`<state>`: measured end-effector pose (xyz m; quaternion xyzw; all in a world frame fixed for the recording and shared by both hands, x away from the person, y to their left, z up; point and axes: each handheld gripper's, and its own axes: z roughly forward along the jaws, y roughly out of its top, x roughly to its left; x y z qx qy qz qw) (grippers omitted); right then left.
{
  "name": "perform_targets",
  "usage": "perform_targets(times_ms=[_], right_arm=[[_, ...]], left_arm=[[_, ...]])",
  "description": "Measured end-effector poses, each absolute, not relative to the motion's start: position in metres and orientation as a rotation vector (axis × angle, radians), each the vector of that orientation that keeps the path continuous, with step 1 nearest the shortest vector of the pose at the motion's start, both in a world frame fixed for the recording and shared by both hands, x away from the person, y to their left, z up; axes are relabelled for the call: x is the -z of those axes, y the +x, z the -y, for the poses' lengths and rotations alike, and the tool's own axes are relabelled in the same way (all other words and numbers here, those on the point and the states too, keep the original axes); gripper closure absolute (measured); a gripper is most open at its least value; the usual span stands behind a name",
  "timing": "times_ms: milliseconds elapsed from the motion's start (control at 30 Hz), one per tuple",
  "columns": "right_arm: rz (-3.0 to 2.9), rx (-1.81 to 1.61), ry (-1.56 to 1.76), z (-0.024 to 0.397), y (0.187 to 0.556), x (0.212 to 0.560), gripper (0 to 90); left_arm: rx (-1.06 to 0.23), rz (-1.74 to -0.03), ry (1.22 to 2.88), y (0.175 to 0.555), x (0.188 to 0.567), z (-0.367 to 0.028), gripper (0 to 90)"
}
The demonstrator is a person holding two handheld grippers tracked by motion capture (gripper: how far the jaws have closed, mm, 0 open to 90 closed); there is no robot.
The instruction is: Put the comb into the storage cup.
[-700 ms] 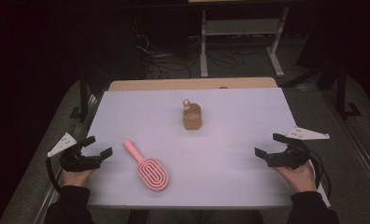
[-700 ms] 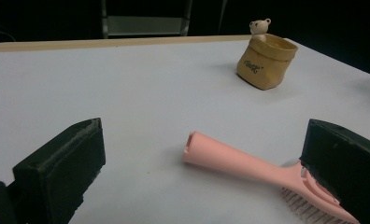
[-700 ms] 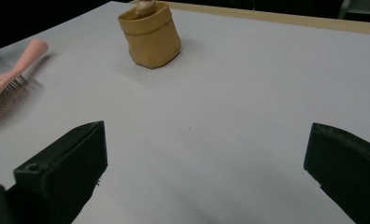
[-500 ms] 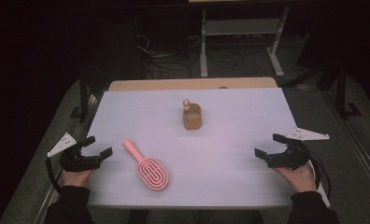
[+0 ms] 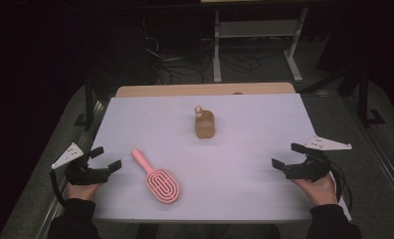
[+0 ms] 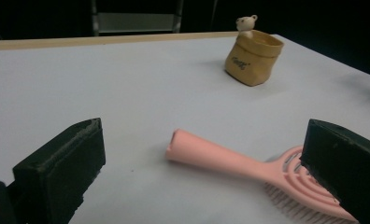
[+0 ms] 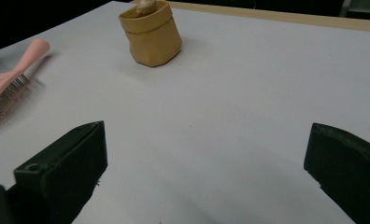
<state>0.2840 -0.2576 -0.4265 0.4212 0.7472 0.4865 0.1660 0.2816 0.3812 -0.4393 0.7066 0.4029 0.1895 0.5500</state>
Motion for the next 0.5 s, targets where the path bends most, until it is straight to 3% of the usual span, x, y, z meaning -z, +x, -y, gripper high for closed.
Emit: perform_targets(times_ms=[500], right_arm=[[-2.148,-1.377,1.211,0.256,0.283,0.430,0.0]], left_arm=[[-0.441,-0.892,1.761,0.290,0.422,-0.376,0.0]])
